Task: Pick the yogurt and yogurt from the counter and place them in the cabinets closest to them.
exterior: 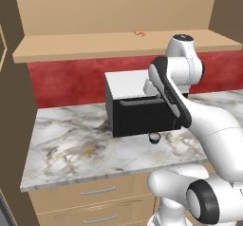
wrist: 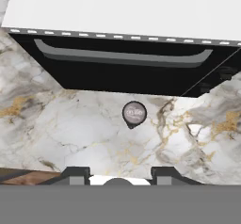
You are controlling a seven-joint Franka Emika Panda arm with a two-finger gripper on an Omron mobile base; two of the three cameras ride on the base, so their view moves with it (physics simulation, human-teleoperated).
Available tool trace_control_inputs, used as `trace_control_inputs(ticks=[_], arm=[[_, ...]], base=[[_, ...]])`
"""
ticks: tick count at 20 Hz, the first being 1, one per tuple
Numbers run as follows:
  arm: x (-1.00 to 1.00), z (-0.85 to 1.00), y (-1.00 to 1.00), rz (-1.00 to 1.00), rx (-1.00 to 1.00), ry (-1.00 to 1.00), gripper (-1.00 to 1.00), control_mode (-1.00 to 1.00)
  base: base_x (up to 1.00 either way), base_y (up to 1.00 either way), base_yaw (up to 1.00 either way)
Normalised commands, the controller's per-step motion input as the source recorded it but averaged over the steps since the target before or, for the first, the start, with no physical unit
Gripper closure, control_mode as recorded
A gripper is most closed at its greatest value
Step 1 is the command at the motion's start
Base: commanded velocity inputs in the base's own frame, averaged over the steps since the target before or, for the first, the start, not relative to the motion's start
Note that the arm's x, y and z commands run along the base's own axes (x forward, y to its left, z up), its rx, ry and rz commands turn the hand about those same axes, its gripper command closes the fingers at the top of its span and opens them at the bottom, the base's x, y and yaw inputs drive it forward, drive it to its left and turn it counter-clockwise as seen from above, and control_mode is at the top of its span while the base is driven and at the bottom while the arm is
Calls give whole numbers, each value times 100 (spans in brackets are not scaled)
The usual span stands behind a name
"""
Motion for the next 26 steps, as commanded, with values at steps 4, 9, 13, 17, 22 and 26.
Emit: trace_control_inputs(ticks=[4,9,13,17,22,26], arm=[[-8,-7,0,0,0,0,-100,-100],[-16,-14,-2,0,0,0,-100,-100],[0,-24,-1,0,0,2,-100,-100],[0,-26,-5,2,0,2,-100,-100],[0,-39,-6,2,0,4,-100,-100],[0,-47,-10,3,0,5,-100,-100]], base=[[0,0,0],[0,0,0],[0,0,0],[0,0,0],[0,0,0],[0,0,0]])
